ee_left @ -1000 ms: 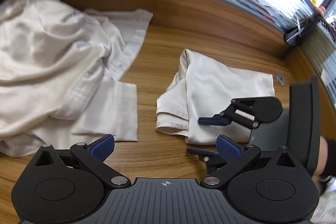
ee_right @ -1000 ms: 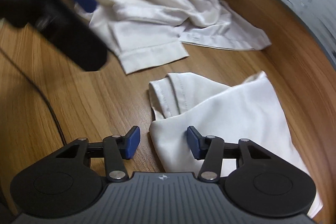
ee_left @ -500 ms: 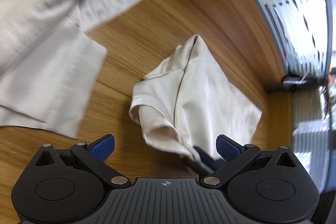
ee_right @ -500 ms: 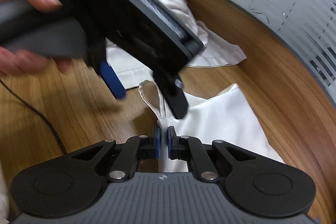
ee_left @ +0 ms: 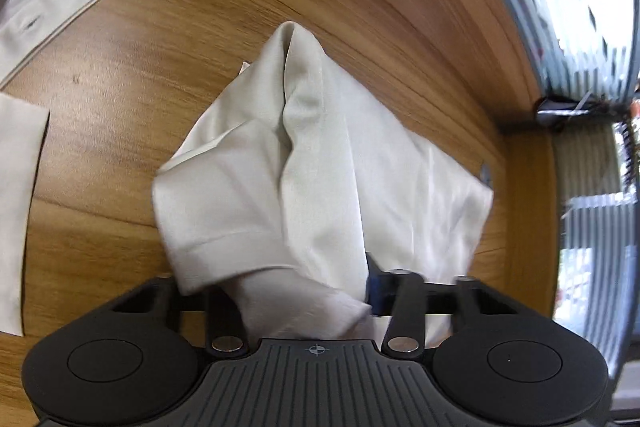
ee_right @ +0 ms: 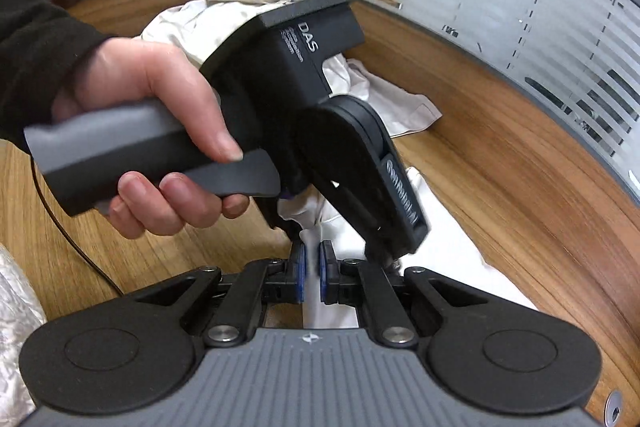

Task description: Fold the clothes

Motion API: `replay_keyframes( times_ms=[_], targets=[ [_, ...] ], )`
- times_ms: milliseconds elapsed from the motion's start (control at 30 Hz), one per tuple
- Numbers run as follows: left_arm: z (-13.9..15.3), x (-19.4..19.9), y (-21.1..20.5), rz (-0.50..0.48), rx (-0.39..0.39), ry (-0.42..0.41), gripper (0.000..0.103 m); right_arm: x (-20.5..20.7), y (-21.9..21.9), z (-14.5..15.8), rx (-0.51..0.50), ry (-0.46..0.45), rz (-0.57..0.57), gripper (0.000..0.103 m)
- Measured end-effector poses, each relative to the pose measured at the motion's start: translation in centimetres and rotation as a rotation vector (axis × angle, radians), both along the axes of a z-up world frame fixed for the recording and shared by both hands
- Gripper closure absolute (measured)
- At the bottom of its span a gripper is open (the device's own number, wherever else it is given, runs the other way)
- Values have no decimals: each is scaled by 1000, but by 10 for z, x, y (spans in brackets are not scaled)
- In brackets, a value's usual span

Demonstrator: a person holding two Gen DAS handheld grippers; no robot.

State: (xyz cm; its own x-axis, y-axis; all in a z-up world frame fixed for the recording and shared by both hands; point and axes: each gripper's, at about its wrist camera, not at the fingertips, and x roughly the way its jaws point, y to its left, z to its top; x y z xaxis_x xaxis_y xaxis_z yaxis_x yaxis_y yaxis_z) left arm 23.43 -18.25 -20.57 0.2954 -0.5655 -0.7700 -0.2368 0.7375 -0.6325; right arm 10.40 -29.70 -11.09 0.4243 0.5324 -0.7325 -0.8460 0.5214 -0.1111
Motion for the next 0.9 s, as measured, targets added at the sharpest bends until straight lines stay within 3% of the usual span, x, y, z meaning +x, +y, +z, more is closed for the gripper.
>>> replay_keyframes(
  times_ms=[100,233,333,433,500,600,733,900],
  targets=[
    [2,0,-6,-9,49,-5,80,1,-8,2,7,20,-18,95],
    [6,-3,-13,-15,132,-17,84,7,-25,7,36,108,-56,90],
    [11,-6,-13,-31,186,-27,85,5,-49,9,63,173,-137,76],
    [17,-9,-11,-58,259,-35,85,10,-75,13,102,237,-249,58],
    [19,-13,-7,-74,303,-33,84,14,-103,14,129,274,-333,30],
    [21,-17,3,-105,336,-19,84,18,-134,7,170,308,-458,9],
    [24,-22,19,-158,396,-17,83,35,-166,-19,214,438,-587,9],
    [28,-28,35,-179,502,-26,81,62,-185,-56,339,571,-683,4]
  ],
)
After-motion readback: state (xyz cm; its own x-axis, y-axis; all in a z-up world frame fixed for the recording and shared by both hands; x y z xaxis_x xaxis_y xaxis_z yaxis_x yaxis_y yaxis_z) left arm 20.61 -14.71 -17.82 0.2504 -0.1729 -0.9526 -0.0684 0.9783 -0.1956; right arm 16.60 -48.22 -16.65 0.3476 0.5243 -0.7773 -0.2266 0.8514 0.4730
